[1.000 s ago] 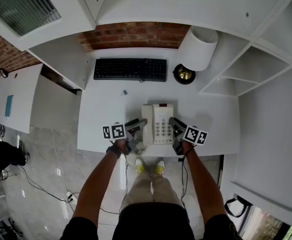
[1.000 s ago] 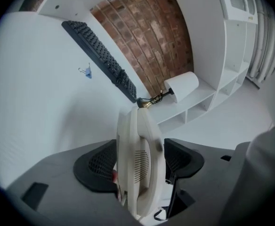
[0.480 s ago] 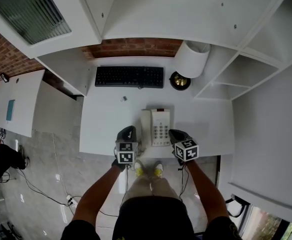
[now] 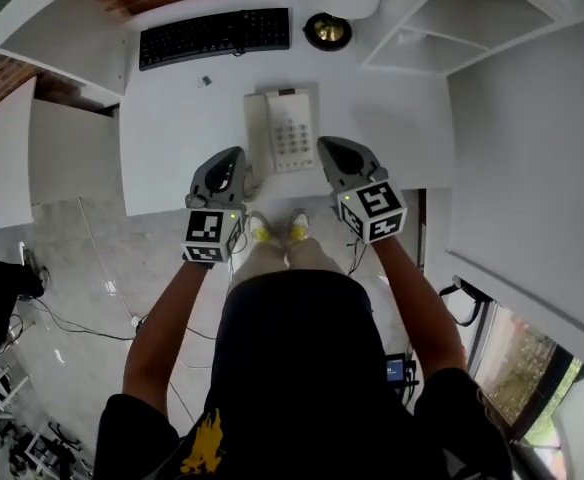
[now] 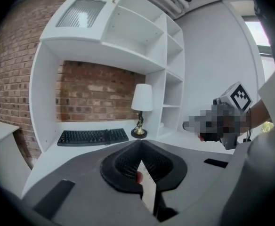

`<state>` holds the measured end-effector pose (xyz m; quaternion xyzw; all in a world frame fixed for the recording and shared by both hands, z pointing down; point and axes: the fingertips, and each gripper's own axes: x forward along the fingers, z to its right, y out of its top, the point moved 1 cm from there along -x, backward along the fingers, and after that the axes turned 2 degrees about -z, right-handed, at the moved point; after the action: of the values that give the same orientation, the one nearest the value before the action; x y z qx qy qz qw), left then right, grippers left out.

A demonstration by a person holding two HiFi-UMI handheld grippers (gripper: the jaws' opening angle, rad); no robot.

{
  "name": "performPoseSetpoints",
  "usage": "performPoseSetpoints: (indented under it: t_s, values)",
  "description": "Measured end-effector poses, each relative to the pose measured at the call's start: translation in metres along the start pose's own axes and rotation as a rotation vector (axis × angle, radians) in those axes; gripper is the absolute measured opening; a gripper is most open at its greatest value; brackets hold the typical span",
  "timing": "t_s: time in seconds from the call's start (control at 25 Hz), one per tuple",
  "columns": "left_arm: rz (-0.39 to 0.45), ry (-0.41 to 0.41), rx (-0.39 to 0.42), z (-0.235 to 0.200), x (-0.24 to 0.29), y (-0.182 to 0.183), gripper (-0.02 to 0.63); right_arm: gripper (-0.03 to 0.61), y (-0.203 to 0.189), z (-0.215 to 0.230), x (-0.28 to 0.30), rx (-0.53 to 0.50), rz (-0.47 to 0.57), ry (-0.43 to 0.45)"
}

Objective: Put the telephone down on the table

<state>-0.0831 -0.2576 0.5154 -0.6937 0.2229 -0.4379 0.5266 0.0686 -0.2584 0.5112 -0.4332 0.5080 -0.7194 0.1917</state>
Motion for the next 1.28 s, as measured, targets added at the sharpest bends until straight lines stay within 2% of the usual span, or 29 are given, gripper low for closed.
performPoseSetpoints:
  t_s: [0.16, 0.48, 0.68, 0.84, 1.04, 1.28]
  values:
    - [0.032, -0.014, 0.002, 0.008, -0.02, 0.014, 0.018, -0.003, 0.017, -0.007, -0.027, -0.021, 0.048, -0.01]
    - [0.111, -0.037, 0.01, 0.009, -0.053, 0.061, 0.018, -0.003, 0.077, -0.018, -0.063, -0.055, 0.153, -0.007]
    - [0.161, -0.026, -0.002, 0.003, -0.072, 0.086, 0.018, -0.003, 0.107, -0.028, -0.075, -0.112, 0.206, -0.034]
    - [0.18, -0.012, 0.016, 0.001, -0.08, 0.099, 0.018, -0.003, 0.122, -0.034, -0.079, -0.135, 0.241, -0.049]
    - [0.209, -0.028, 0.032, -0.001, -0.082, 0.115, 0.018, -0.003, 0.137, -0.037, -0.079, -0.114, 0.273, -0.061]
    - [0.214, -0.033, 0.062, -0.001, -0.081, 0.117, 0.018, -0.003, 0.14, -0.032, -0.08, -0.101, 0.276, -0.051]
